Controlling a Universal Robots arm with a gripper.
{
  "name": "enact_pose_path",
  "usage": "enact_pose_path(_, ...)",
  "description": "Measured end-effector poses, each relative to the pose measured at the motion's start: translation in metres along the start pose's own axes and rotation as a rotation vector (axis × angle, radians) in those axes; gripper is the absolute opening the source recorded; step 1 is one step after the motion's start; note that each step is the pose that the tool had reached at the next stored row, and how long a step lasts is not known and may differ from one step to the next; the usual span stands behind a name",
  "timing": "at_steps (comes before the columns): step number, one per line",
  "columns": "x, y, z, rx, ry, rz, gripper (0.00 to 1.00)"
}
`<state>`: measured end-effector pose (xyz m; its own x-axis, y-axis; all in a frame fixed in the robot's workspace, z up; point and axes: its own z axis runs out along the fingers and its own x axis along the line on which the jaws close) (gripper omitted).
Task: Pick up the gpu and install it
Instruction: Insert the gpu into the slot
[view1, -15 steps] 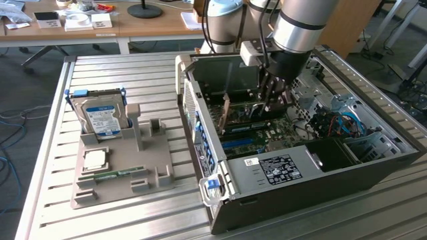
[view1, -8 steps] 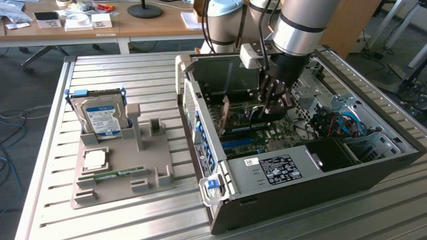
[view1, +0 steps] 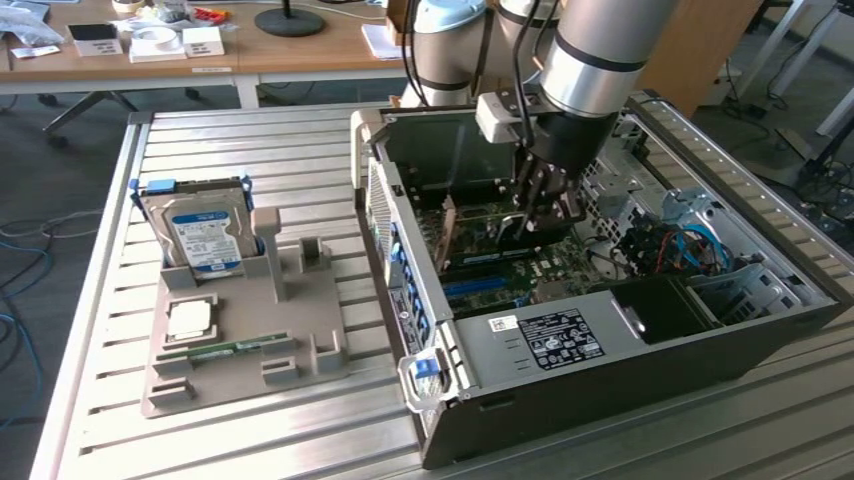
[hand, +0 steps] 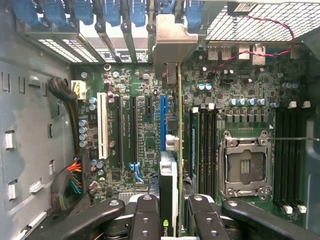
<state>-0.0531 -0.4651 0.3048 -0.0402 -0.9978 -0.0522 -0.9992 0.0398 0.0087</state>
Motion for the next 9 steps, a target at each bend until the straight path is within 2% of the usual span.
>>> enact_pose_path(9,0.0001,0.0014,0.002,0.0001,-0.0003,0.0,0.27)
